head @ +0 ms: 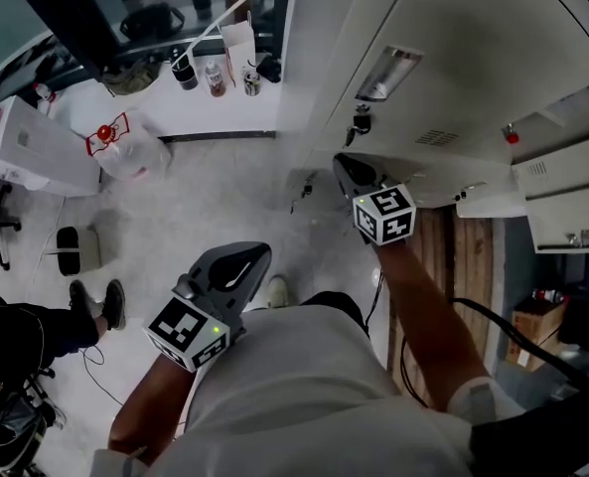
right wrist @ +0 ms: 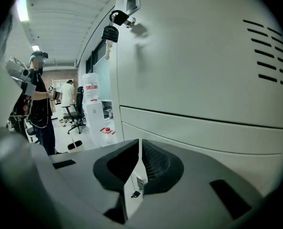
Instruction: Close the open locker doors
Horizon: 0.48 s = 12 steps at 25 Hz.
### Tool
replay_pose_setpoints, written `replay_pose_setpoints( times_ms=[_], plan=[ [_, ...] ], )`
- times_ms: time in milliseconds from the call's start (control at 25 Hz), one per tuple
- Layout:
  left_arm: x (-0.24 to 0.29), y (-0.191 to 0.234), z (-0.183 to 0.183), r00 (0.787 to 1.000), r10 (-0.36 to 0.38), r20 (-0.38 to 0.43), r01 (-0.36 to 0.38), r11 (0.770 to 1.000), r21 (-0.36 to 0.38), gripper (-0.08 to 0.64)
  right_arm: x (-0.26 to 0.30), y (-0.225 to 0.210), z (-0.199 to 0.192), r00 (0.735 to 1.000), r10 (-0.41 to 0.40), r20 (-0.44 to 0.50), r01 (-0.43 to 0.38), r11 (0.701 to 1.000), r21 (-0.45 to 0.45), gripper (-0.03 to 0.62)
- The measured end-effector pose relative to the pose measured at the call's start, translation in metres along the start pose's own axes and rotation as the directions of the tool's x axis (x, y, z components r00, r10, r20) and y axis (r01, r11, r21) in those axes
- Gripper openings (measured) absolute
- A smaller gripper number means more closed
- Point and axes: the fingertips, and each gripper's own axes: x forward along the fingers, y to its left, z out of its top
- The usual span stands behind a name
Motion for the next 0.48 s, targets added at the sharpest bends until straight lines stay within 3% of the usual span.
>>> replay_pose_setpoints(
  times_ms=[480],
  plan=[
    [0.0106,0.0013,-0.0034,0.999,-0.038,-0.035,0.038,0.999,0.012,0.012,-0.0004,-0.0043,-0.0075,1.000,-0.011,0.000,0.011,0.997,0.081,0.025]
  ],
)
